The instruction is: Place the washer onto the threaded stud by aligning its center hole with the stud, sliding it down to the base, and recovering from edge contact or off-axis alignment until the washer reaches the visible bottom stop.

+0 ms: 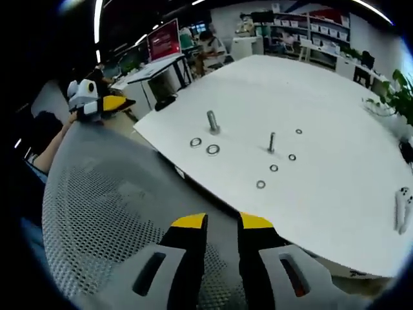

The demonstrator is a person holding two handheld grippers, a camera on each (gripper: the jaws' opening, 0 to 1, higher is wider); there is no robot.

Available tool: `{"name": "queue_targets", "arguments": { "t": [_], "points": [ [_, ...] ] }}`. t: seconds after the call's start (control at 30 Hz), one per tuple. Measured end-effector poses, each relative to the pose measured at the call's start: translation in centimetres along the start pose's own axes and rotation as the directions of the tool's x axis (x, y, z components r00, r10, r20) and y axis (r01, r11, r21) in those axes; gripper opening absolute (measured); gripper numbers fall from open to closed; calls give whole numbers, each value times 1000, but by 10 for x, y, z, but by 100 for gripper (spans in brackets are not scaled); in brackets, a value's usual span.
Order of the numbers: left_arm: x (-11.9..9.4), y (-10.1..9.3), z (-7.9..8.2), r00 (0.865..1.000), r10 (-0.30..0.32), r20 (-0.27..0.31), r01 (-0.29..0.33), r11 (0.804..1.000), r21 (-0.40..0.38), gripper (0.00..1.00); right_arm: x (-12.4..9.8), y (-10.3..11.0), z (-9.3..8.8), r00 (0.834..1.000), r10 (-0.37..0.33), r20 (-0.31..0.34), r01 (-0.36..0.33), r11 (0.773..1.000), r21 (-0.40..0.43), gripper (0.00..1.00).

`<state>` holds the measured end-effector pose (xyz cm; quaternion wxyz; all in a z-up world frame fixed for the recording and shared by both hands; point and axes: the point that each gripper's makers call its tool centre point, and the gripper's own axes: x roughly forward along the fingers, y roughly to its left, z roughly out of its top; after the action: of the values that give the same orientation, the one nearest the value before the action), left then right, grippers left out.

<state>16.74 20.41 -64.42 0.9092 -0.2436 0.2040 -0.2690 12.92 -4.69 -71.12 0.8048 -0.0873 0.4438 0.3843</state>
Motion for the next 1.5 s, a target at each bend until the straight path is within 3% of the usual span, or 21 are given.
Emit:
{"name": "queue_targets", "arguments": {
  "t": [0.13, 0.2, 0.33, 0.37, 0.43, 0.53, 0.63, 0.7, 0.73, 0.8, 0.83, 1.03, 1.1, 1.17, 1.27, 1.4, 1.5],
  "points": [
    [0, 4, 3, 1000, 22, 16, -21, 1000, -18, 21, 1, 0, 0, 990, 62, -128, -76, 990, -115, 19],
    [0, 5, 4, 999, 24, 22, -23, 999, -22, 21, 3, -4, 10, 984, 78, -163, -102, 984, -145, 19],
    [-2, 4, 7, 999, 12, 43, -12, 1000, -22, 21, 18, -9, 39, 978, 108, -178, -149, 961, -233, 19],
    [-1, 5, 5, 999, 21, 31, -20, 999, -28, 21, 22, -1, 49, 973, 150, -177, -193, 947, -258, 19],
    [-2, 4, 5, 999, 17, 37, -16, 1000, -25, 22, 31, 22, 74, 960, 250, -127, -273, 936, -221, 19],
    [-4, 7, 8, 998, 31, 62, -28, 999, -45, 25, 41, 36, 91, 939, 303, -161, -337, 905, -261, 20],
    [-3, 7, 8, 997, 35, 62, -32, 998, -45, 25, 59, 45, 101, 931, 275, -241, -354, 842, -407, 21],
    [-3, 6, 9, 998, 22, 63, -20, 999, -35, 25, 71, 40, 100, 929, 233, -287, -347, 815, -464, 21],
    [-2, 6, 9, 998, 24, 62, -22, 999, -37, 25, 79, 38, 99, 925, 211, -315, -354, 782, -513, 21],
    [-2, 7, 7, 998, 31, 55, -28, 999, -47, 25, 92, 34, 94, 914, 181, -364, -365, 758, -540, 21],
    [-3, 7, 8, 998, 34, 58, -31, 998, -48, 25, 99, 34, 92, 904, 180, -389, -386, 734, -558, 21],
    [-3, 9, 8, 997, 43, 61, -40, 998, -54, 25, 137, 19, 82, 888, 115, -445, -389, 703, -596, 21],
    [-4, 10, 9, 996, 49, 71, -44, 997, -62, 25, 151, 18, 81, 889, 108, -445, -386, 700, -601, 21],
    [-4, 11, 11, 995, 51, 86, -44, 996, -72, 26, 165, 15, 77, 887, 93, -453, -377, 711, -594, 21],
    [-5, 11, 12, 993, 56, 100, -48, 996, -81, 27, 183, 7, 72, 890, 47, -453, -358, 687, -632, 21],
    [-4, 12, 12, 994, 57, 95, -50, 996, -79, 27, 196, 3, 63, 887, 14, -462, -352, 670, -654, 23],
    [-4, 12, 12, 994, 57, 95, -50, 996, -80, 27, 203, 2, 58, 878, 4, -479, -360, 664, -655, 30]
  ]
}}
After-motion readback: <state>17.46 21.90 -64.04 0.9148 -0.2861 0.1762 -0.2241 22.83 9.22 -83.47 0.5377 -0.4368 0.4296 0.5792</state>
